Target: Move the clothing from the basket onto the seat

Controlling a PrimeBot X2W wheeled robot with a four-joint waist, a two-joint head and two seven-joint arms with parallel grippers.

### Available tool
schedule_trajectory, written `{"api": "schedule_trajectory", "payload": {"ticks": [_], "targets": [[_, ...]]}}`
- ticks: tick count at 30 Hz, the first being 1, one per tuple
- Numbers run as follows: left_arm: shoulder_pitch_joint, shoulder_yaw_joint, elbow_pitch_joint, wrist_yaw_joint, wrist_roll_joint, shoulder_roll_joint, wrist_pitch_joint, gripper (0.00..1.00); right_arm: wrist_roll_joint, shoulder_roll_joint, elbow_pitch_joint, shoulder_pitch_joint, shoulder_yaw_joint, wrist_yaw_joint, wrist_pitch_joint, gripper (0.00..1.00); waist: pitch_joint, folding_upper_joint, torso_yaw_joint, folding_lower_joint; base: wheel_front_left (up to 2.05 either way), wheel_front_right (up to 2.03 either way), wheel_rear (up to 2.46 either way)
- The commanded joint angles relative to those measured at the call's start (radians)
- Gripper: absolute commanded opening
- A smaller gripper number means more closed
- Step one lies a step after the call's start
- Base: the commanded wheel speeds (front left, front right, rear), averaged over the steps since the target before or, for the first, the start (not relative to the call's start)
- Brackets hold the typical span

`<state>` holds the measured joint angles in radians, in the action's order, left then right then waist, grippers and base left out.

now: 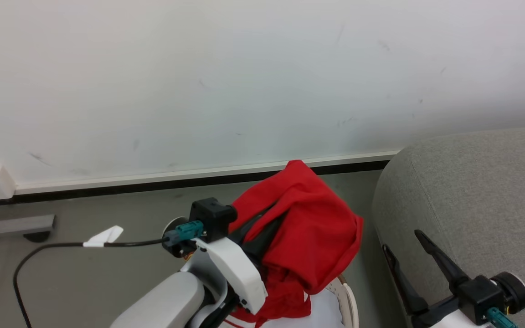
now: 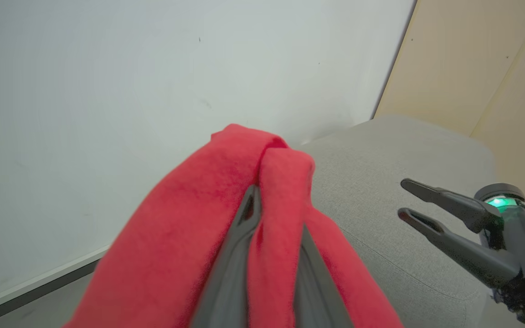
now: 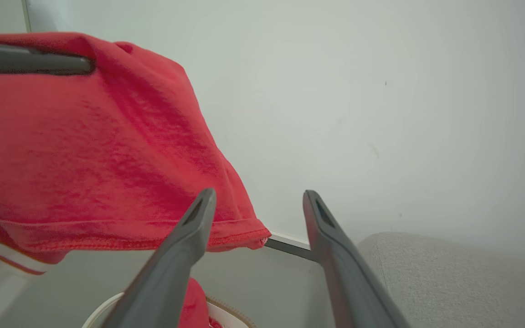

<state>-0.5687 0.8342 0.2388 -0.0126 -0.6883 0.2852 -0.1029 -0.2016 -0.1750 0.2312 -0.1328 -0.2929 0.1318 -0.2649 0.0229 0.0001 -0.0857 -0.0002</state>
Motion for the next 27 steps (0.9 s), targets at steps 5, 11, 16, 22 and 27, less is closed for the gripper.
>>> {"api": "schedule_trajectory", "payload": {"ticks": [5,11,16,22,27], "targets": [[0.015,0.023,-0.054,-0.007,0.014,0.021,0.029,0.00,-0.106,-0.164,0.027,-0.139,-0.187,-0.002,0.013,1.00,-0.002,-0.0001,0.009,0.0002,0.00,0.00,0.00],[0.017,0.055,-0.087,-0.021,0.019,0.014,0.049,0.00,-0.222,-0.274,0.035,-0.293,-0.385,-0.002,0.057,1.00,-0.008,-0.0001,0.024,0.0002,0.00,0.00,0.00],[0.011,0.087,-0.095,-0.039,0.022,0.000,0.064,0.00,-0.291,-0.298,0.062,-0.404,-0.548,-0.002,0.069,1.00,-0.009,-0.0001,0.032,0.0002,0.00,0.00,0.00],[-0.003,0.115,-0.089,-0.059,0.016,-0.020,0.069,0.00,-0.407,-0.289,0.098,-0.506,-0.735,-0.002,0.060,1.00,-0.007,-0.0001,0.040,0.0002,0.00,0.00,0.00],[-0.010,0.128,-0.083,-0.071,0.007,-0.028,0.068,0.00,-0.520,-0.293,0.112,-0.547,-0.844,-0.002,0.051,1.00,-0.009,-0.0001,0.048,0.0002,0.00,0.00,0.00]]}}
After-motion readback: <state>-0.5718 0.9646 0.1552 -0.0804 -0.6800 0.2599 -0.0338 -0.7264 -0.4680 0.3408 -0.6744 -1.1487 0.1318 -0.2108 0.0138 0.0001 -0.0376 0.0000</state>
